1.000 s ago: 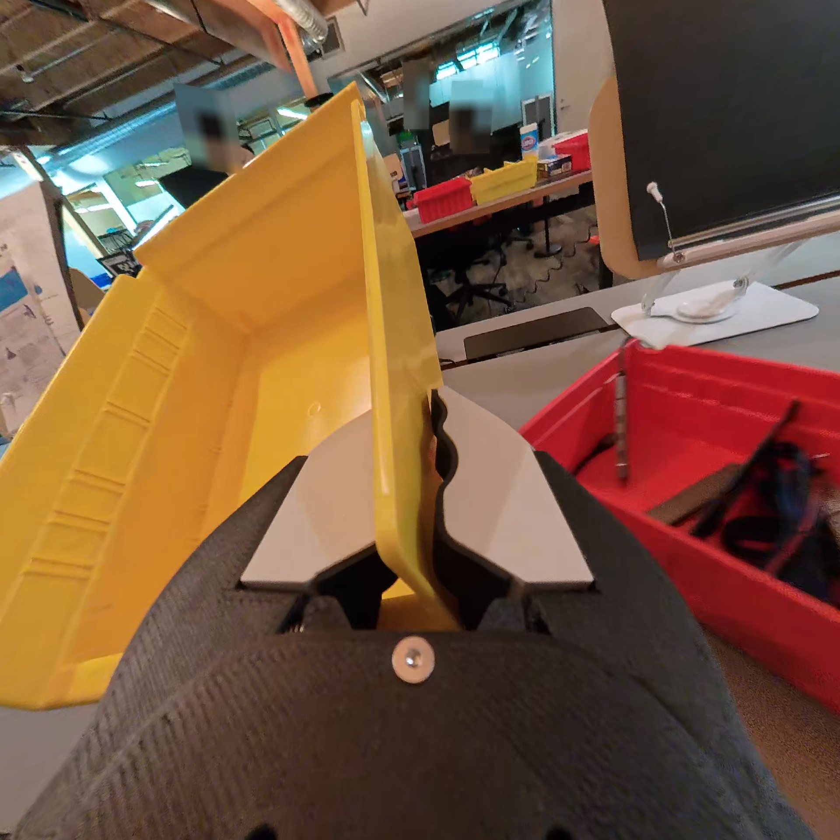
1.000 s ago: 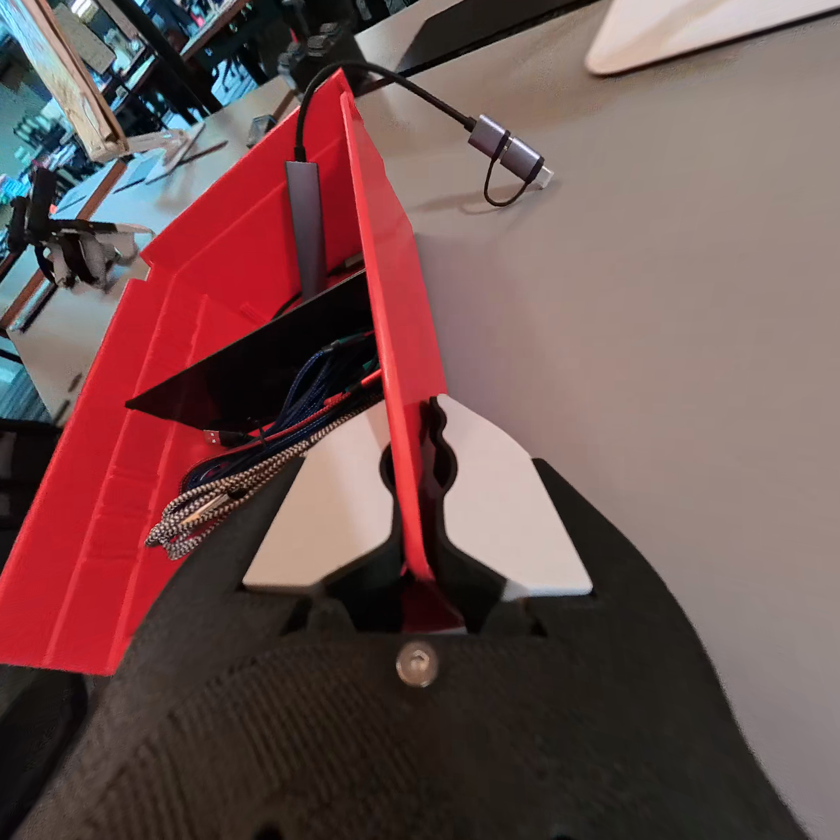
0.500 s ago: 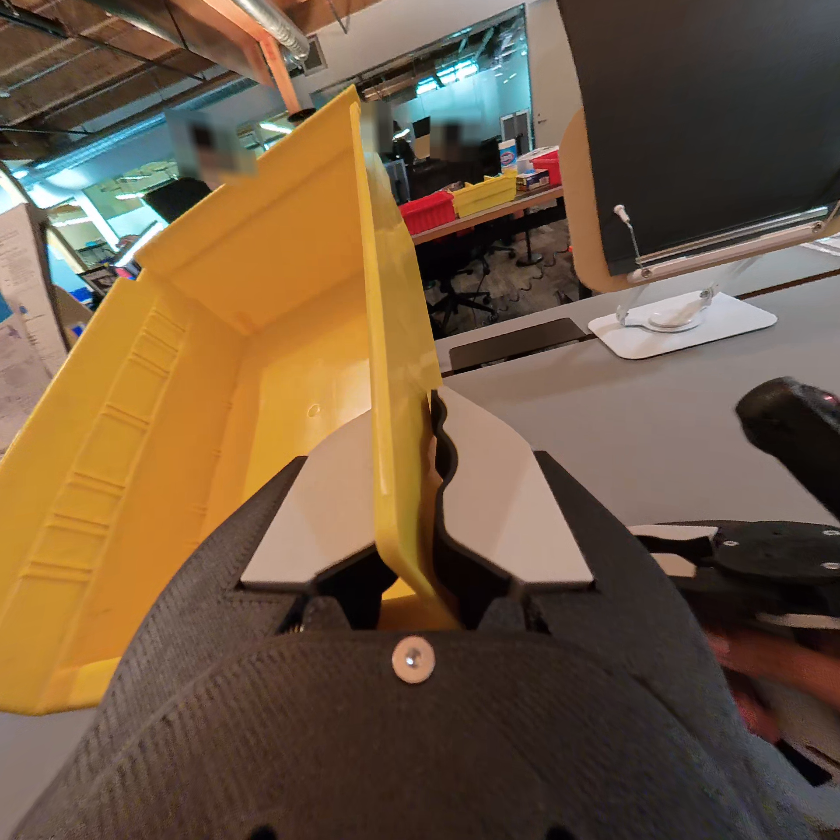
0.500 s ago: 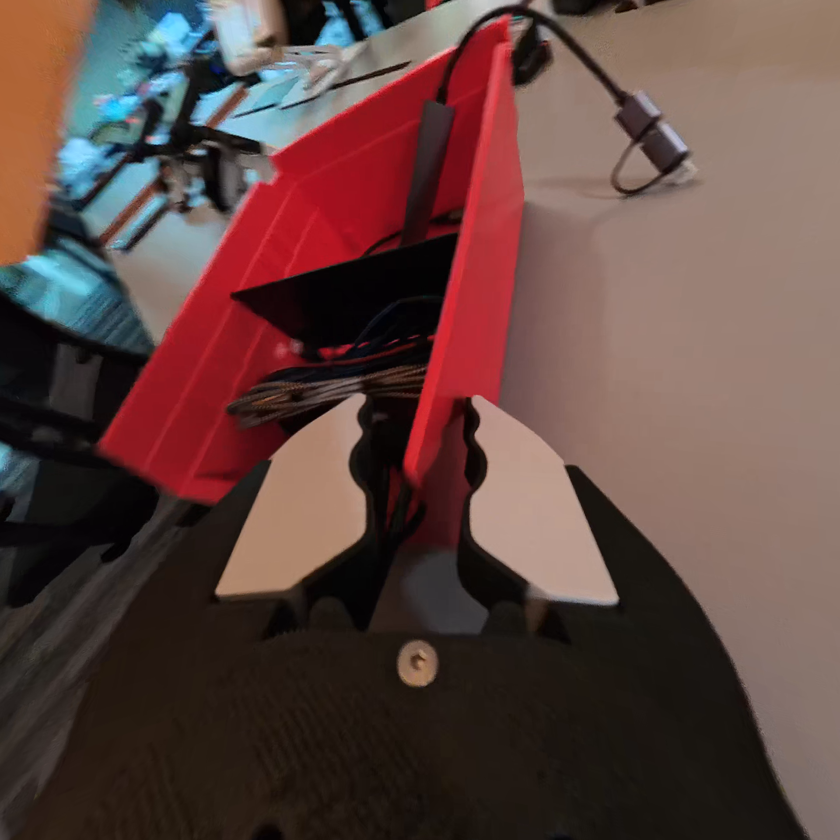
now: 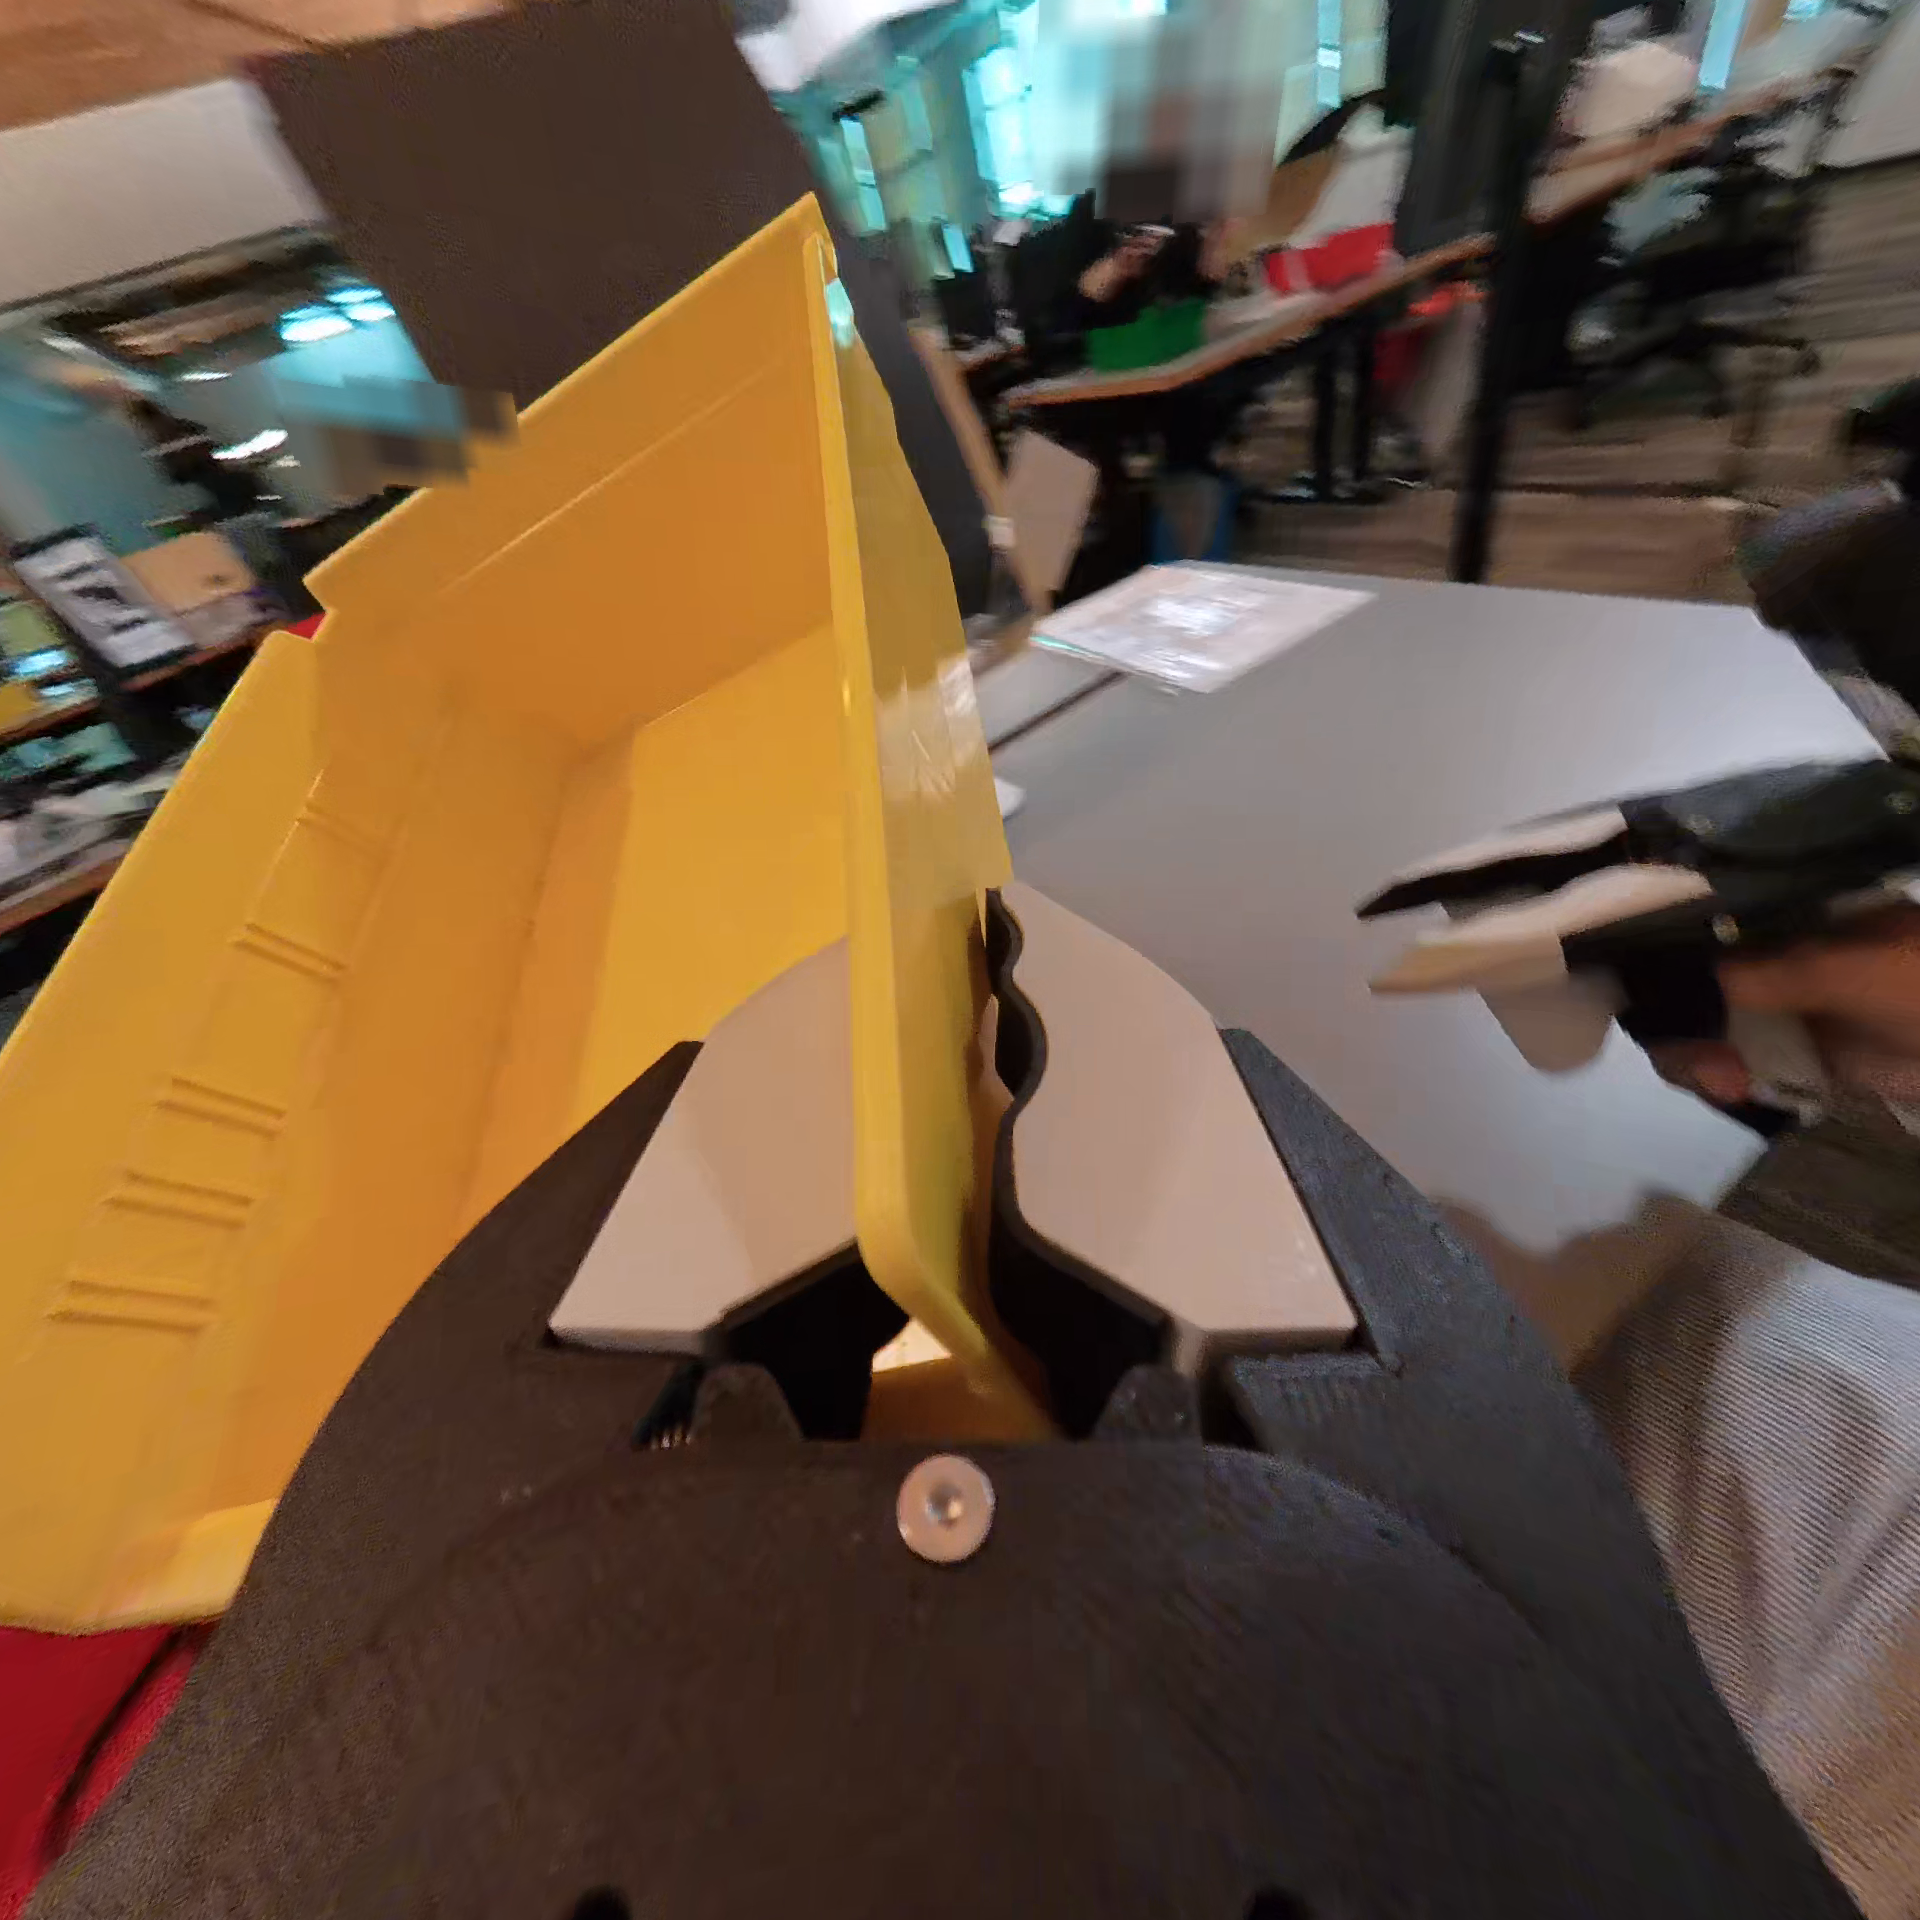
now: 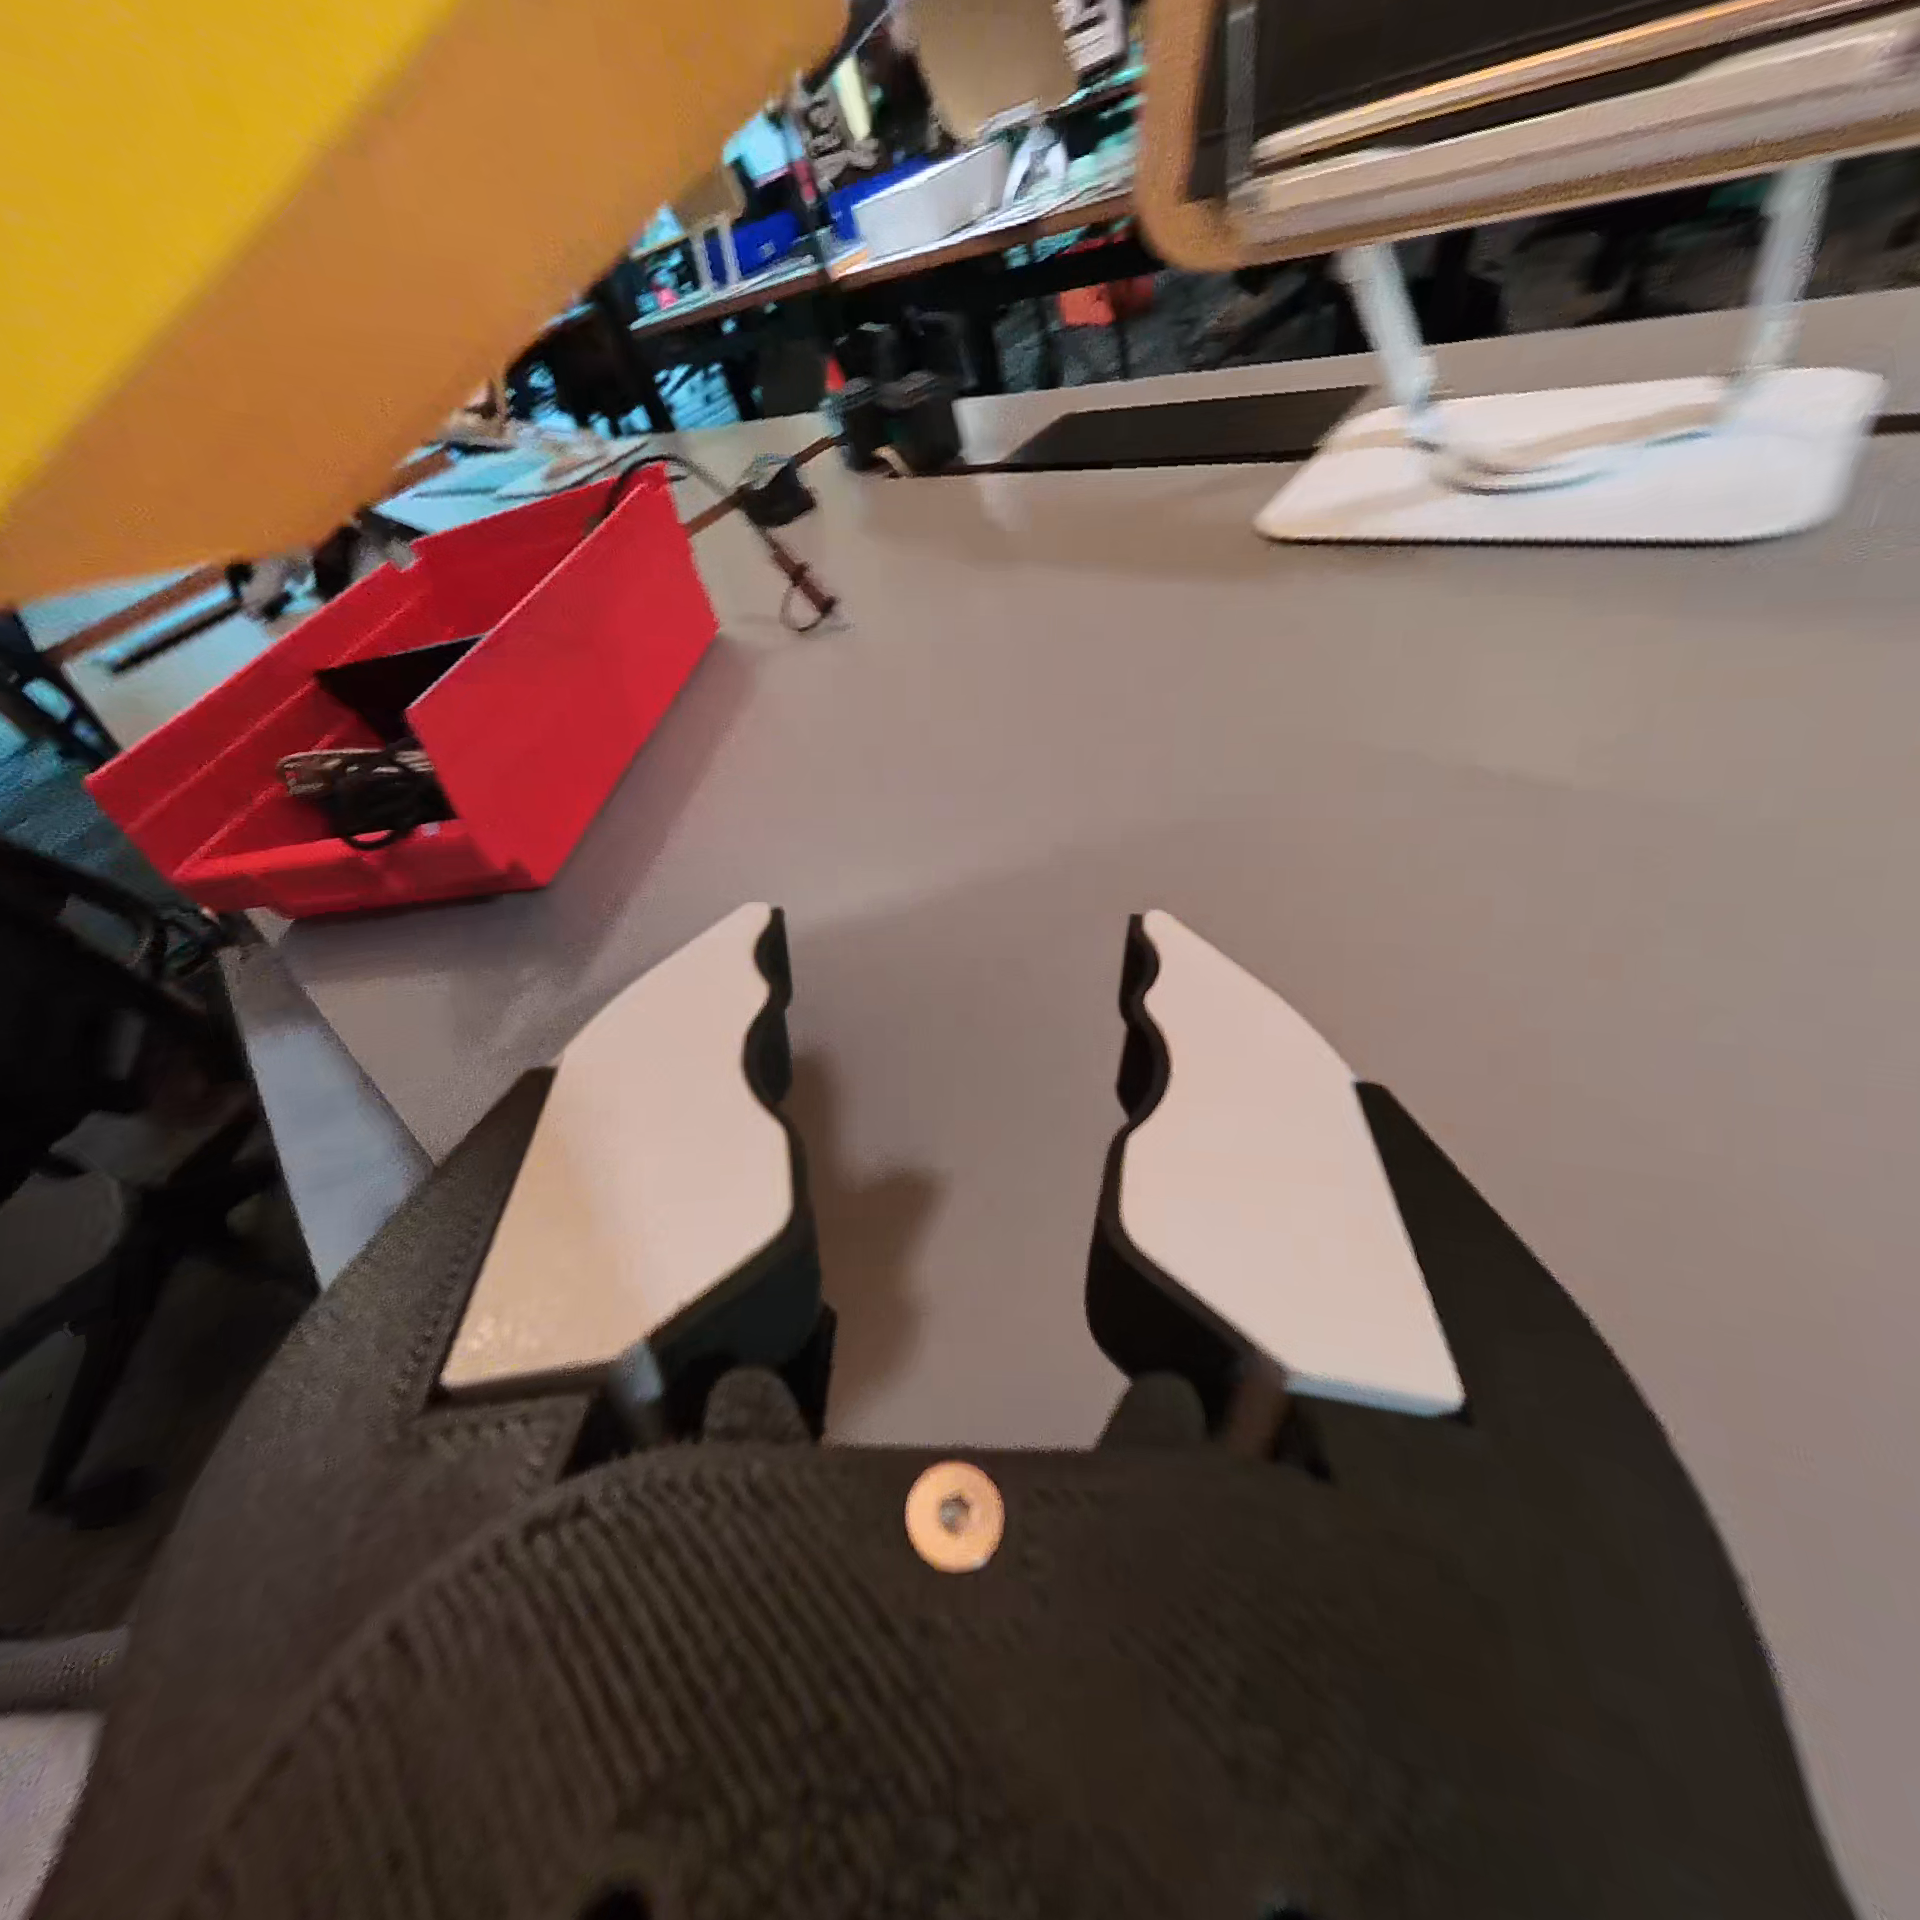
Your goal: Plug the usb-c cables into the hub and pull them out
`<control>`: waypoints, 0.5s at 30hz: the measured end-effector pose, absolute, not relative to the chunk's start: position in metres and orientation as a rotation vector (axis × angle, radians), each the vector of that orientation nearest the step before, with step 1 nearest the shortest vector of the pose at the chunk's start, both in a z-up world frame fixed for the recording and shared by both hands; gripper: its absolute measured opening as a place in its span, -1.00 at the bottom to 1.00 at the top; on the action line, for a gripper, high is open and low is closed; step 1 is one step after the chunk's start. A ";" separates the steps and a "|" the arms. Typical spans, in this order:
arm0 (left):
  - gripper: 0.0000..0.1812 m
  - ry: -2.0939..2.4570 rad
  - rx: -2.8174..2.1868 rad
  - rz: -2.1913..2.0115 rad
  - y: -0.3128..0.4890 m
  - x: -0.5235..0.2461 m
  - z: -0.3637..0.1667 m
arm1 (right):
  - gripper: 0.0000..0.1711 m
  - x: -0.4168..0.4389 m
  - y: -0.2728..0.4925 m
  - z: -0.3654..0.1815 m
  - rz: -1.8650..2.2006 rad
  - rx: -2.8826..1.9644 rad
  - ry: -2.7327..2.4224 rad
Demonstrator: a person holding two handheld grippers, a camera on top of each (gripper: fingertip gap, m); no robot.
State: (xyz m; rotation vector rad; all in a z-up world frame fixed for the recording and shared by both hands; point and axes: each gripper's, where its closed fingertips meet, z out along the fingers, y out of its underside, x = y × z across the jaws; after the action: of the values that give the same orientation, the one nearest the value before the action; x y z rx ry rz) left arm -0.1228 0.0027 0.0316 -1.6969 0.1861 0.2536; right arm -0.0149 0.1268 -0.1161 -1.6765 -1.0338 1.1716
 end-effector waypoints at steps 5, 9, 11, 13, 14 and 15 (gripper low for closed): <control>-0.94 0.414 -1.809 0.150 0.056 -0.022 -0.045 | -0.33 0.092 0.165 -0.128 0.890 -1.693 -0.992; -0.94 0.517 -1.880 0.117 0.094 0.038 -0.094 | -0.34 0.165 0.169 -0.148 0.612 -1.653 -1.066; -0.94 0.546 -1.898 0.123 0.117 0.060 -0.111 | -0.32 0.184 0.171 -0.145 0.578 -1.632 -1.031; -0.94 0.573 -1.922 0.143 0.141 0.078 -0.126 | -0.31 0.192 0.172 -0.138 0.613 -1.625 -0.996; -0.94 0.580 -1.936 0.151 0.153 0.086 -0.132 | -0.30 0.193 0.173 -0.137 0.639 -1.631 -0.981; -0.93 0.579 -1.947 0.153 0.164 0.095 -0.138 | -0.29 0.195 0.174 -0.137 0.661 -1.639 -0.967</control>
State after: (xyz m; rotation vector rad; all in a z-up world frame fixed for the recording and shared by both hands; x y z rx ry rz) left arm 0.0949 0.1642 -0.1381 -1.9466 0.5794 0.1532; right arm 0.1950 0.1741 -0.1370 -1.6388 -0.9668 0.6611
